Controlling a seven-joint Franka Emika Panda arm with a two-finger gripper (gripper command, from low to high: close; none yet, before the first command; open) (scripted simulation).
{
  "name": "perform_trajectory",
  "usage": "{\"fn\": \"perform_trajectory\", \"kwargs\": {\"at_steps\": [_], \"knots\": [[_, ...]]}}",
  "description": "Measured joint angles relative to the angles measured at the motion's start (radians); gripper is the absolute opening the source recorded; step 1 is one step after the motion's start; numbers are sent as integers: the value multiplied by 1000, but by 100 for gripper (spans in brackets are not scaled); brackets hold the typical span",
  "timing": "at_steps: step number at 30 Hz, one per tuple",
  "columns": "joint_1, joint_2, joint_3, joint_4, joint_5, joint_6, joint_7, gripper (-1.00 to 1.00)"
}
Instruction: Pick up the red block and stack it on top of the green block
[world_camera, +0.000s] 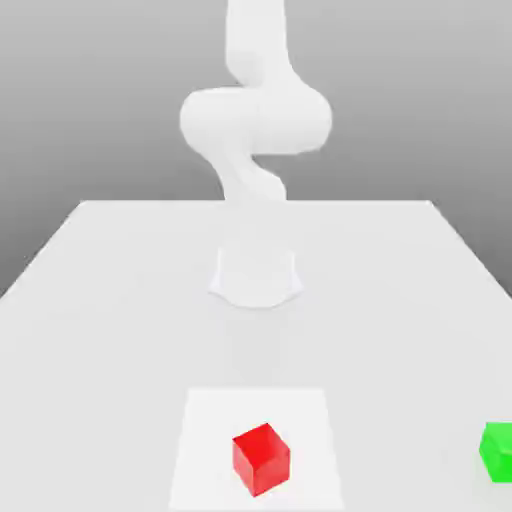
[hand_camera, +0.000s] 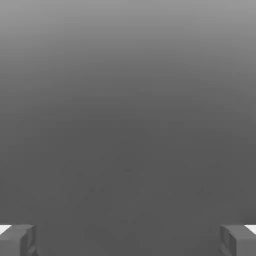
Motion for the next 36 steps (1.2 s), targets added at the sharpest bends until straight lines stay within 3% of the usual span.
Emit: {"fn": "perform_trajectory", "kwargs": {"at_steps": [13, 23, 28, 29, 36], "knots": [[119, 480, -102, -130, 81, 204, -331, 0], [126, 834, -106, -229, 51, 364, -514, 0], [102, 1014, -72, -214, 88, 504, -561, 0], [94, 1043, -63, -210, 98, 528, -568, -100], [93, 1047, -61, -209, 97, 530, -567, -100]]}}
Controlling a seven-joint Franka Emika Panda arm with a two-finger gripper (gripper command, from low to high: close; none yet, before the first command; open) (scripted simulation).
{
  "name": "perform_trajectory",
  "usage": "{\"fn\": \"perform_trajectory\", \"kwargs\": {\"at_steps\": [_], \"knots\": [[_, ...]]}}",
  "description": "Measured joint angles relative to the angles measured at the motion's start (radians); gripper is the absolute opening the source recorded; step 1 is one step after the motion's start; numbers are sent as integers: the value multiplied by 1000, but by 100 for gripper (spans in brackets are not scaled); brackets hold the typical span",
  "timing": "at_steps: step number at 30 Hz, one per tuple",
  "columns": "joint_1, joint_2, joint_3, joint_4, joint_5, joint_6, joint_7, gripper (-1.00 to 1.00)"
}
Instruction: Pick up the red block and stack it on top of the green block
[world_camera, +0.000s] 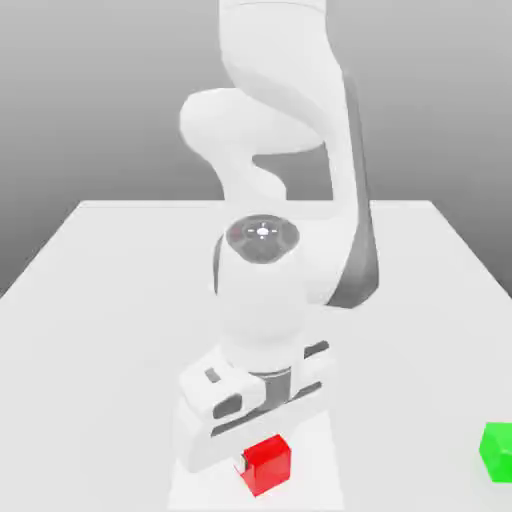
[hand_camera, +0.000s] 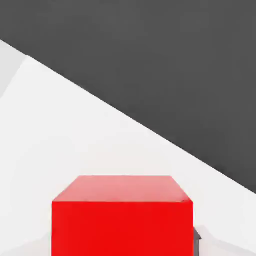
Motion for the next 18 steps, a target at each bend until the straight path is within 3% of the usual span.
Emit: {"fn": "perform_trajectory", "kwargs": {"at_steps": [6, 14, 17, 18], "knots": [[48, -162, -14, -6, -65, -156, 63, -100], [270, -128, 158, 149, -134, -277, 240, -100], [364, -13, 194, 228, -176, -242, 308, -100], [382, 26, 194, 242, -188, -217, 322, 100]]}}
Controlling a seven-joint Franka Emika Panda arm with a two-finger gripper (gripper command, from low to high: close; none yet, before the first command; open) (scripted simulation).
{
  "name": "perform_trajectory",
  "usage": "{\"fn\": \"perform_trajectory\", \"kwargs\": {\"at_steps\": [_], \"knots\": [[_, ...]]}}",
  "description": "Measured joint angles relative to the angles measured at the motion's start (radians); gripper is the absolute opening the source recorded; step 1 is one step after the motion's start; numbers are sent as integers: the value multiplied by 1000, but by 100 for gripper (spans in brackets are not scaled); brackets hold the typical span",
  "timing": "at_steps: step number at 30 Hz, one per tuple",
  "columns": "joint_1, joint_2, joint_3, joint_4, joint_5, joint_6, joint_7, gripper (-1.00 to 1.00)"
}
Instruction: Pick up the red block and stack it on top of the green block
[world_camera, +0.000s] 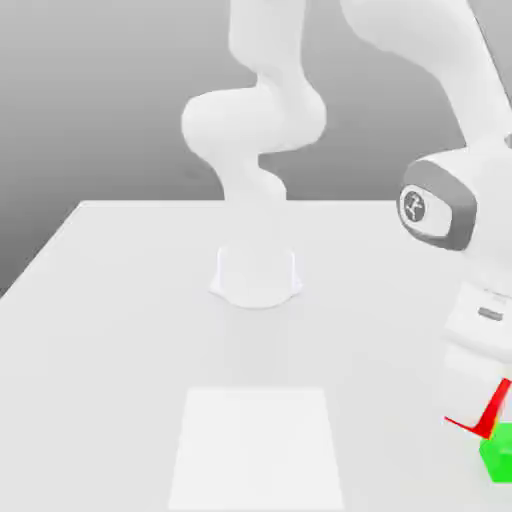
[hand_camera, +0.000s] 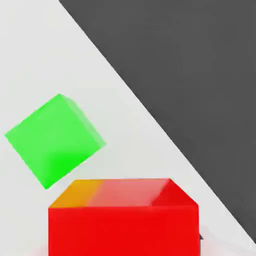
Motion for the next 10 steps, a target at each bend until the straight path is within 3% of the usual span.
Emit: {"fn": "perform_trajectory", "kwargs": {"at_steps": [6, 10], "knots": [[10, 20, -1, 7, -6, 13, 7, 100], [5, -72, 16, 8, 14, -79, -4, 100]]}}
